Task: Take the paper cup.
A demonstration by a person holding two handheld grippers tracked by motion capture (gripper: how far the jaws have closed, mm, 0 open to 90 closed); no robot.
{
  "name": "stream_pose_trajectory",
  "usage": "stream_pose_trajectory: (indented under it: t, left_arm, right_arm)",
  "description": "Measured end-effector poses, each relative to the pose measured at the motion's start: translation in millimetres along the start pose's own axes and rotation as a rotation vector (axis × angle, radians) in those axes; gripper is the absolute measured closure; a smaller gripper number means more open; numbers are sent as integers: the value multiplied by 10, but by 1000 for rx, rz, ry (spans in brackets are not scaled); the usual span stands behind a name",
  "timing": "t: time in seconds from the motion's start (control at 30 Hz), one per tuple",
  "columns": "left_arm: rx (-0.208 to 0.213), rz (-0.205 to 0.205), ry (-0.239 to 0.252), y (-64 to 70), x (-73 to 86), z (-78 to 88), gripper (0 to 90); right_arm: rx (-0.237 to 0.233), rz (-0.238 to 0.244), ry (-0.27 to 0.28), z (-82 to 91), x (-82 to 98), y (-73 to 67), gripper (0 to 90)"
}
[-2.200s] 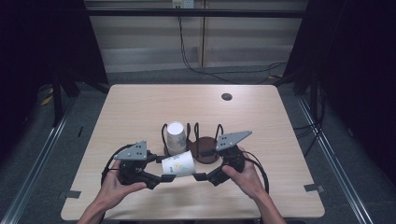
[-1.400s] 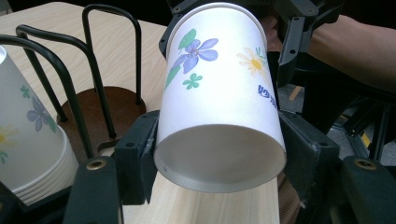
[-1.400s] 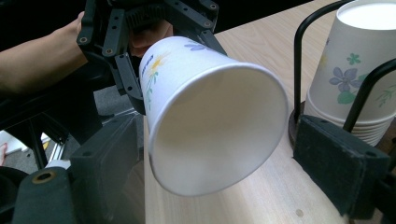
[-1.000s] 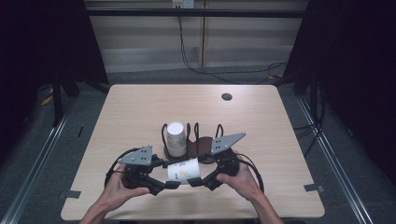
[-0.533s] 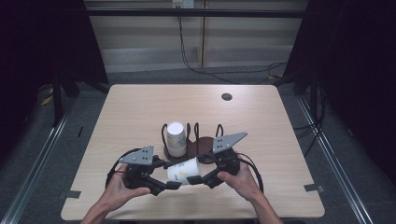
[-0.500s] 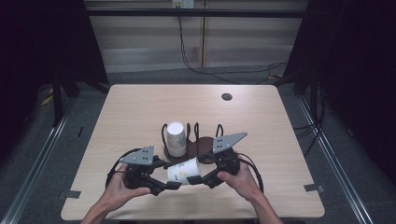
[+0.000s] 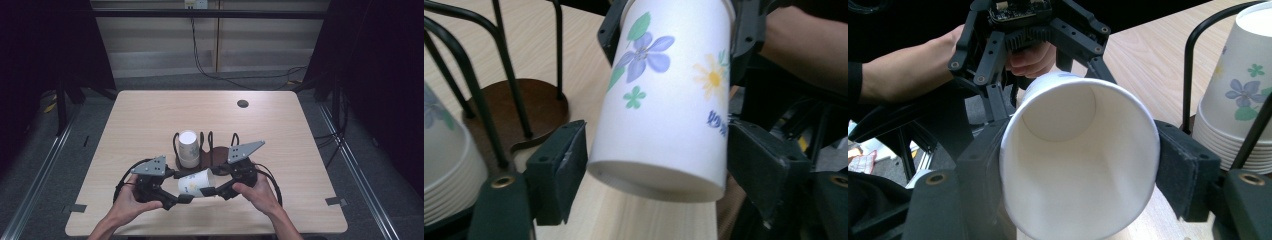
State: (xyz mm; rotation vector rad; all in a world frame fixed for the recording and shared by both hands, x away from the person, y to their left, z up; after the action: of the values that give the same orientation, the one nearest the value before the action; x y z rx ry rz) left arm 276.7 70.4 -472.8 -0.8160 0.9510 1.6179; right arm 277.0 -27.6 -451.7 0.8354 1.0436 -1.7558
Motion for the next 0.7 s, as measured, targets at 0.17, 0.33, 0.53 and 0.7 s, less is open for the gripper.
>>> stream_pose_trajectory:
  t: [0.17, 0.33, 0.53, 0.7]
  left_arm:
    - [-34, 22, -23, -61, 43, 3, 170]
    - [-49, 27, -46, -82, 89, 3, 166]
    - [-57, 31, -53, -102, 97, 24, 163]
    - [-61, 37, -52, -128, 115, 52, 161]
  right_arm:
    - [21, -10, 1, 27, -14, 49, 297]
    - [30, -17, -4, 15, -17, 55, 301]
    - [48, -20, -16, 33, -10, 63, 304]
    - [63, -26, -18, 63, -7, 94, 304]
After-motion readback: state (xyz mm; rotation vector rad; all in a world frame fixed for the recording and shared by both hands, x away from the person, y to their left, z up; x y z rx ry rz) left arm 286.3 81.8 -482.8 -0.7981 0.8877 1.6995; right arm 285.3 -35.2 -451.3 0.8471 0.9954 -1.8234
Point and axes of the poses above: each handheld gripper's, and its own axes: z roughly backward along the jaws, x roughly out of its underside, y roughly to its right, the point moved 10 cm from there along -z, roughly forward along the jaws
